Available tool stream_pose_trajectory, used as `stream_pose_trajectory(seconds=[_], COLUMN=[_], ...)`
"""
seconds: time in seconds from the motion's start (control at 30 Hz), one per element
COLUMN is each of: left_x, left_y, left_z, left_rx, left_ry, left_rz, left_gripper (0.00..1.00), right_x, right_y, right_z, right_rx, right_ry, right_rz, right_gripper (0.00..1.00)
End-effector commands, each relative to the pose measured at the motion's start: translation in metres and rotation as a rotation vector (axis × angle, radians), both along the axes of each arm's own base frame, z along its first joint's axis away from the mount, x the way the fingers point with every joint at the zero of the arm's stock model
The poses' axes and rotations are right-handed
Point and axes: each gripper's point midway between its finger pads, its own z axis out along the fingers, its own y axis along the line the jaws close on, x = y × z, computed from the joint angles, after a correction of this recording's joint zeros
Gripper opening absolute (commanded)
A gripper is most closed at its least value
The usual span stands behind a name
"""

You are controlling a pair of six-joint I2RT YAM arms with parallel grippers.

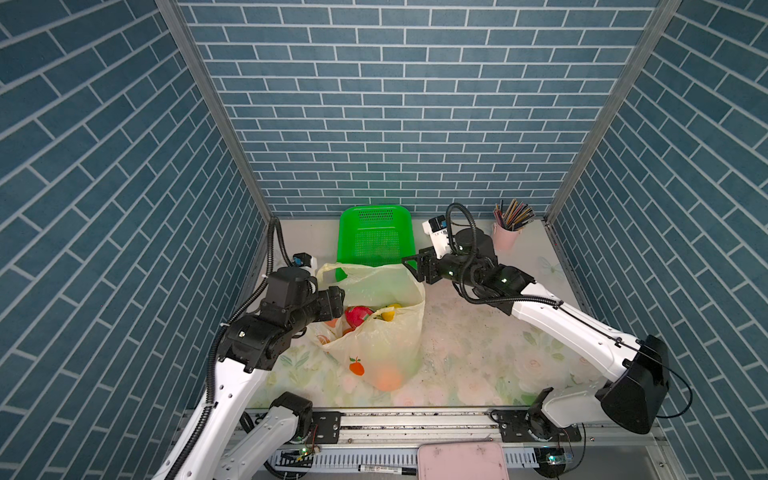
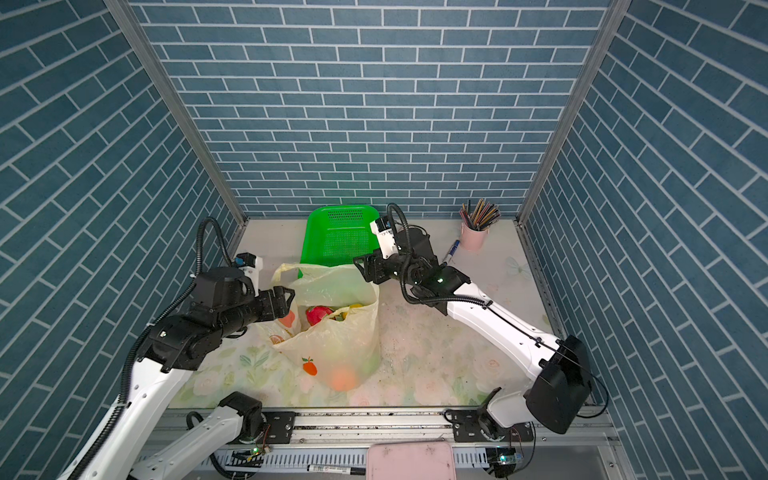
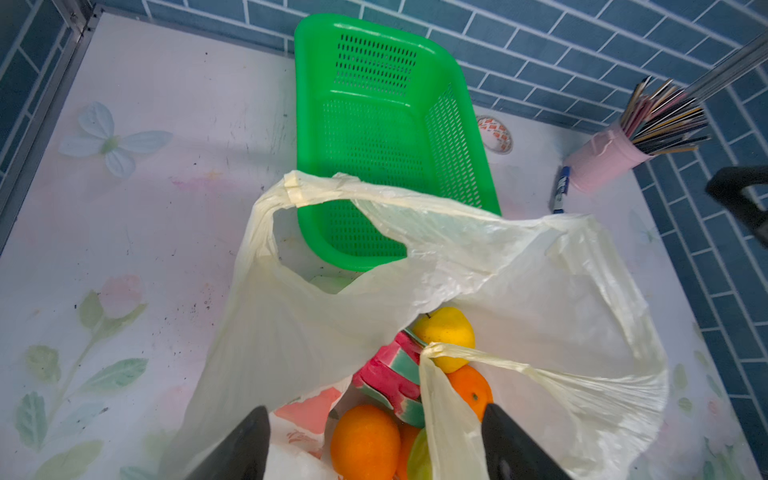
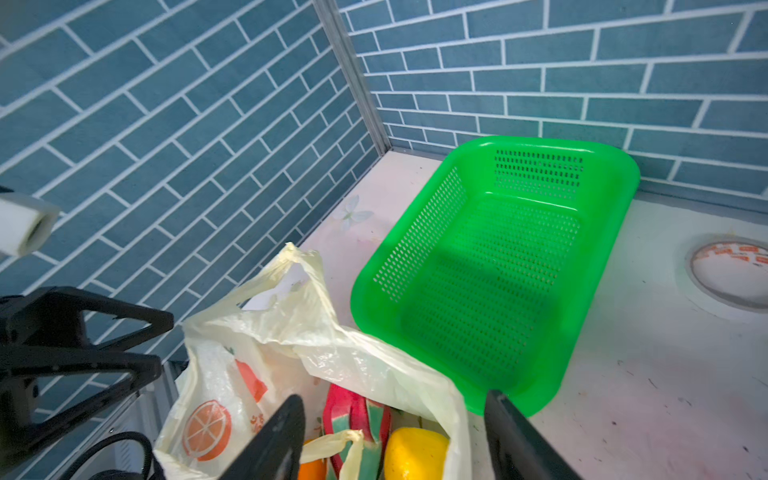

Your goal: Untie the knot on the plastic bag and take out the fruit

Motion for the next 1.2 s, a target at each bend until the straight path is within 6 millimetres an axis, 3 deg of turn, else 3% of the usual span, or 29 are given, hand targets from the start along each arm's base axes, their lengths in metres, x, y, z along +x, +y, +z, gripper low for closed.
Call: stream_pose_trajectory(seconds=[0.0,0.1,0.2,0.47,0.57,0.73,0.9,1.03,1.17], left_x=[-0.005,-0.009,-0.01,-0.007,-0.008,-0.01,-0.011,-0.011,-0.014], left_y=[-0.015,-0.046,-0.064,-0.083,-0.095,-0.093,-0.091,-0.086,-0.074], left_z=[0.024,0.039,0.038,-0.011,-0.022,-0.055,-0.087,-0.112,-0.143], left_rx=[-0.07,-0.192,-0.226,-0.144,-0.183,-0.155,-0.135,-0.104,-0.083], left_ry=[-0.042,-0.072,-0.069,0.074,0.1,0.185,0.256,0.293,0.321], left_rz=[-0.082,-0.215,-0.275,-0.269,-0.296,-0.274,-0.243,-0.212,-0.144], left_gripper=[0.79,0.77,0.77,0.77,0.77,0.77,0.78,0.8,0.8], right_x=[-0.021,-0.037,-0.052,-0.08,-0.104,-0.158,-0.197,-0.213,-0.221], right_y=[0.02,0.036,0.05,0.054,0.051,0.037,0.015,0.004,-0.013], right_z=[0.019,0.003,-0.022,-0.102,-0.121,-0.143,-0.173,-0.191,-0.223], right_rx=[0.033,0.006,-0.052,-0.241,-0.284,-0.301,-0.384,-0.441,-0.54], right_ry=[-0.033,0.008,0.046,0.167,0.226,0.337,0.435,0.458,0.48], right_rz=[0.087,0.165,0.224,0.311,0.407,0.587,0.662,0.671,0.634], right_gripper=[0.66,0.62,0.6,0.6,0.56,0.52,0.49,0.48,0.46])
